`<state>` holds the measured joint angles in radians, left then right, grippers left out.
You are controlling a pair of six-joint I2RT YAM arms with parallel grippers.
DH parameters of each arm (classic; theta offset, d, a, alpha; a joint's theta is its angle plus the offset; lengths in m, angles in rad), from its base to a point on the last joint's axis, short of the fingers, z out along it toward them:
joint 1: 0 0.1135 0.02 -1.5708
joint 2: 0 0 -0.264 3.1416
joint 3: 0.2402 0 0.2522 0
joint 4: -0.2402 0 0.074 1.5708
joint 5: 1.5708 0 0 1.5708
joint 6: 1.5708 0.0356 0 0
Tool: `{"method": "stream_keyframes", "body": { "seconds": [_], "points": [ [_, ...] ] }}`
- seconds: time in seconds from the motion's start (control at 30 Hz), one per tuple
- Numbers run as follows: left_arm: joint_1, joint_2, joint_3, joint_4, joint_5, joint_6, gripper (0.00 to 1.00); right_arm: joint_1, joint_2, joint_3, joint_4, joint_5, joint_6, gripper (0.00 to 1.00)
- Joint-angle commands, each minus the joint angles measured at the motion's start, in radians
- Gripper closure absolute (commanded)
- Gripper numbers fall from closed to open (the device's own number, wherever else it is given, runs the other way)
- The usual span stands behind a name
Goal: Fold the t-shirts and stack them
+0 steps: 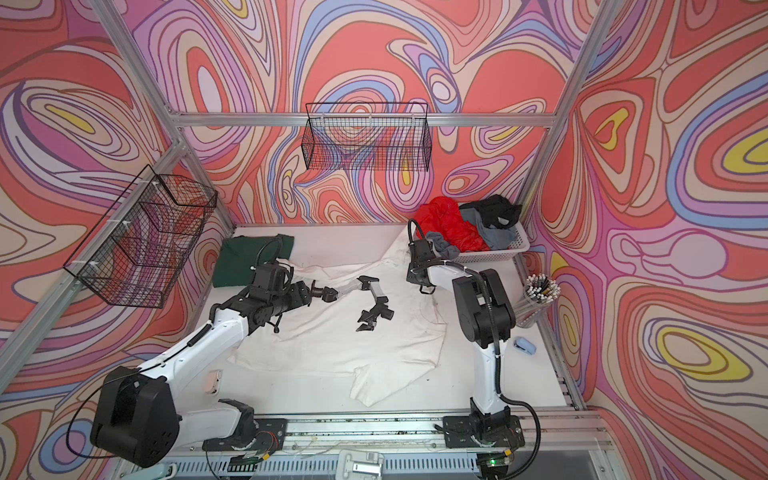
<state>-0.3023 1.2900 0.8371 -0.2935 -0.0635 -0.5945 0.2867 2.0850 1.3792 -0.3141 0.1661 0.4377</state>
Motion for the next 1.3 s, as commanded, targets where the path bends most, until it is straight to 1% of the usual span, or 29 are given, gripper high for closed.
{"method": "stream_keyframes", "body": {
  "seconds": [0.0, 0.07, 0.17, 0.4, 0.63, 0.8, 0.87, 0.93, 1.03, 1.07, 1.17, 1.27],
  "points": [
    [-0.004, 0.0, 0.0, 0.009, 0.007, 0.011, 0.17, -0.01, 0.068, -0.031, -0.076, 0.001, 0.002, 0.89],
    [-0.003, -0.003, -0.002, 0.005, 0.004, 0.016, 0.18, -0.01, 0.064, -0.032, -0.074, 0.006, 0.004, 1.0],
    [-0.004, -0.007, -0.006, 0.006, -0.002, 0.018, 0.18, -0.011, 0.055, -0.03, -0.083, 0.038, 0.009, 1.0],
    [-0.004, 0.01, -0.007, 0.02, -0.002, 0.028, 0.18, -0.027, 0.007, -0.027, -0.121, 0.181, 0.019, 1.0],
    [-0.004, 0.031, 0.002, 0.017, -0.001, 0.033, 0.18, -0.105, -0.049, -0.084, -0.106, 0.172, 0.029, 1.0],
    [-0.004, 0.034, 0.007, 0.019, -0.008, 0.042, 0.18, -0.106, -0.059, -0.069, -0.124, 0.142, 0.013, 1.0],
    [-0.004, 0.036, 0.01, 0.018, -0.013, 0.05, 0.18, -0.107, -0.072, -0.066, -0.13, 0.146, 0.016, 1.0],
    [-0.004, 0.037, 0.013, 0.018, -0.027, 0.059, 0.18, -0.105, -0.079, -0.056, -0.15, 0.171, 0.016, 0.92],
    [-0.001, 0.038, 0.011, 0.021, -0.046, 0.061, 0.16, -0.098, -0.084, -0.039, -0.175, 0.195, 0.006, 0.63],
    [0.001, 0.037, 0.01, 0.022, -0.046, 0.064, 0.16, -0.092, -0.088, -0.034, -0.182, 0.198, 0.0, 0.57],
    [0.01, 0.03, 0.008, 0.022, -0.048, 0.061, 0.16, -0.059, -0.098, -0.006, -0.206, 0.226, -0.016, 0.45],
    [0.026, 0.026, 0.012, 0.055, -0.051, 0.057, 0.15, -0.049, -0.12, 0.009, -0.201, 0.174, -0.023, 0.42]
  ]
}}
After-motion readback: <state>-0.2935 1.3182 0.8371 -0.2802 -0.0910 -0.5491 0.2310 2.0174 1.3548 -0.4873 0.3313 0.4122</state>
